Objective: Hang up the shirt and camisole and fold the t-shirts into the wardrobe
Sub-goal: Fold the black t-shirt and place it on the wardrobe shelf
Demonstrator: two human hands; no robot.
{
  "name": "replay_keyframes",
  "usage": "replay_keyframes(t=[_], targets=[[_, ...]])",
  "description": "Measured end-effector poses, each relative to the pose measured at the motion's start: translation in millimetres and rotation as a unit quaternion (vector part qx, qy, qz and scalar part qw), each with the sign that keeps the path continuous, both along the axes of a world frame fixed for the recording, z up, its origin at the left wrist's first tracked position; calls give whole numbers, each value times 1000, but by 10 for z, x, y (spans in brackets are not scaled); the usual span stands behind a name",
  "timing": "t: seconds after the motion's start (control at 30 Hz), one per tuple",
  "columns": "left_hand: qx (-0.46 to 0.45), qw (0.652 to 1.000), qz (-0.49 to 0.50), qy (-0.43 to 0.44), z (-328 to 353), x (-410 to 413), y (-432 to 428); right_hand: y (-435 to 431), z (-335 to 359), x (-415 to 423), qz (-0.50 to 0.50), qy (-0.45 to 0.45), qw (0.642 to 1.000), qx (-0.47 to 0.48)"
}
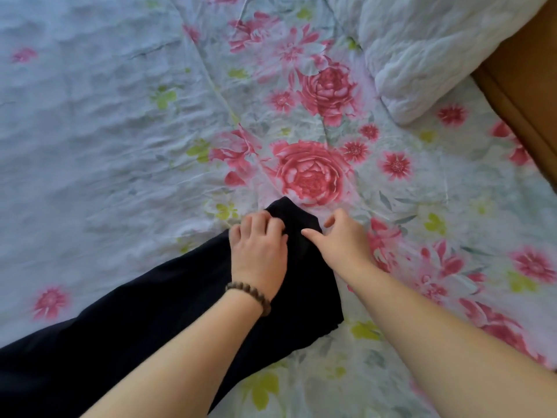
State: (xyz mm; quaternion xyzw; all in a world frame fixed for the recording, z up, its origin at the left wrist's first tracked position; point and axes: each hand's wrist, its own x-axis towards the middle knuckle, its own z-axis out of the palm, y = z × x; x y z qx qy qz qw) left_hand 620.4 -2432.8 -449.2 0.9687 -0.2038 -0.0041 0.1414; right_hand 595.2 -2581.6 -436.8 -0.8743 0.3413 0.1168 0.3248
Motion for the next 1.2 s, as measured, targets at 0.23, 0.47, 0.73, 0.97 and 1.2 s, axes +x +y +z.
replay_keyframes(t=[0.23, 0.47, 0.73, 0.97, 1.2], targets=[[120, 981, -83, 131, -241, -352, 73, 81, -139, -333, 28, 52, 997, 57], [150, 977, -66, 132, -234, -375, 25, 232, -138, -526, -3, 33, 997, -75], [155, 978, -47, 135, -249, -343, -83, 305, -120, -814, 31, 64, 982, -173], [119, 986, -75, 86, -278, -728, 254, 459, -240, -992, 47, -31, 954, -295], [111, 989, -53, 85, -252, -810, 306, 610, -280, -975, 64, -98, 939, -322]])
